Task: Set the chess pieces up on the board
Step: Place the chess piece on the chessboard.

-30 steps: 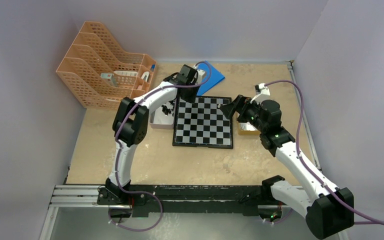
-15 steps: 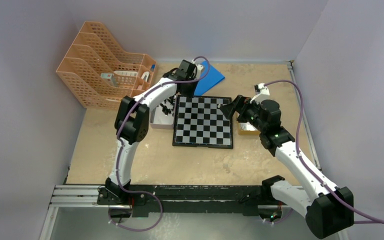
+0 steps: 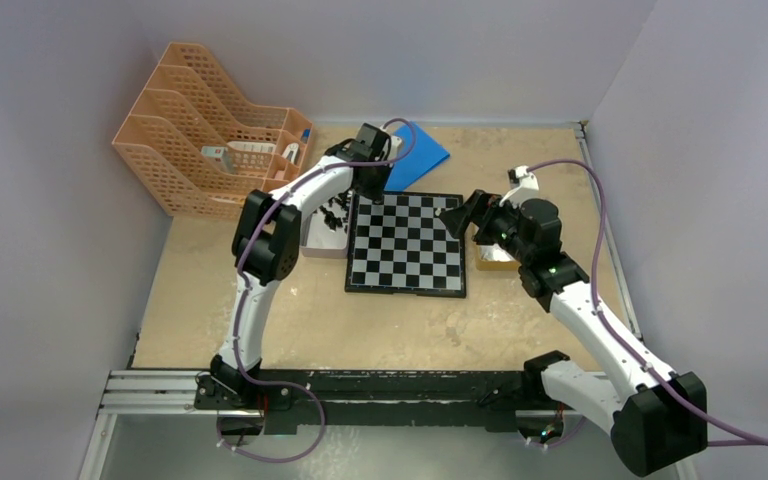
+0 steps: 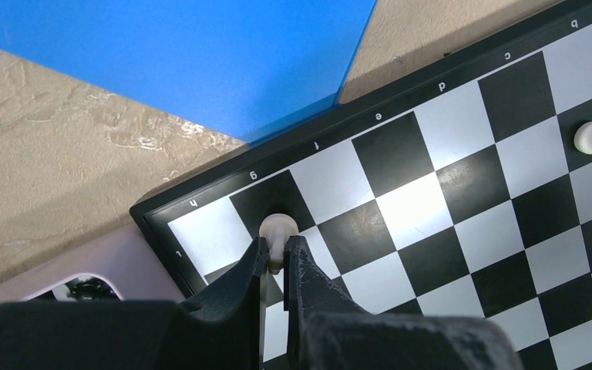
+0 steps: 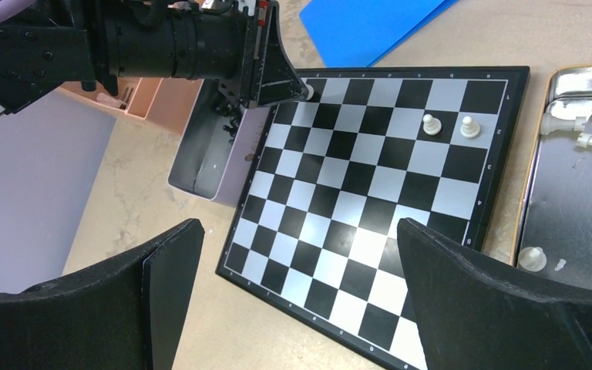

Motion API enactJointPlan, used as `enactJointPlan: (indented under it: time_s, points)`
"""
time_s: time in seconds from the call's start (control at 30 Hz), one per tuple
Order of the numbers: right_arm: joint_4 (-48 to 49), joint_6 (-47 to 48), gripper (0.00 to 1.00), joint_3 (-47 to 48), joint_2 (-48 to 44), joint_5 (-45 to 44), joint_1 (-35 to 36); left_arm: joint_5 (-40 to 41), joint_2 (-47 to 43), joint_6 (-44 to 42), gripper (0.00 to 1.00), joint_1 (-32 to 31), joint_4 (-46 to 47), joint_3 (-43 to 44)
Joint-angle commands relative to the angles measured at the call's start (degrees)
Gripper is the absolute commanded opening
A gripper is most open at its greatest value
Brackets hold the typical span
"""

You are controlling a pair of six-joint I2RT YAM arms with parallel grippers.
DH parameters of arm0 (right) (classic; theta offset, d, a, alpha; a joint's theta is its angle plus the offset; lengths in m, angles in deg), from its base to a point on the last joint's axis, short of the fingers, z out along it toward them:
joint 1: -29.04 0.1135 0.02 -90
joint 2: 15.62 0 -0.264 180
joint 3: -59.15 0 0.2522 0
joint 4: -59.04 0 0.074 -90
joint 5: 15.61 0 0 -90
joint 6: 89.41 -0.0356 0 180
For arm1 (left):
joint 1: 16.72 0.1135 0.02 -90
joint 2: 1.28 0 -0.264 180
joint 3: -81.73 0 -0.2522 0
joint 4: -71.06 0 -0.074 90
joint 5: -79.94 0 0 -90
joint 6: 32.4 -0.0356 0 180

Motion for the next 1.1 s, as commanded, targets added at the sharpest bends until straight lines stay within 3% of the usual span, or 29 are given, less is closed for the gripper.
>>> enactJointPlan:
  time_s: [0.0,0.7,1.07]
  points:
    - [1.24,0.97,0.98,3.23,0.21,-0.40,0.04,-0.49,0.47,-0.50,0.02,0.36,0.77,2.73]
    - [1.07,1.01,0.98,3.32,-0.11,-0.84,-0.03,0.41,1.93,-1.12,0.08,0.36,1.12,3.25]
    - [1.59,1.06,0.98,2.87,0.31,-0.58,-0.03,0.37,1.21,-1.29,0.23,0.36,0.77,3.78]
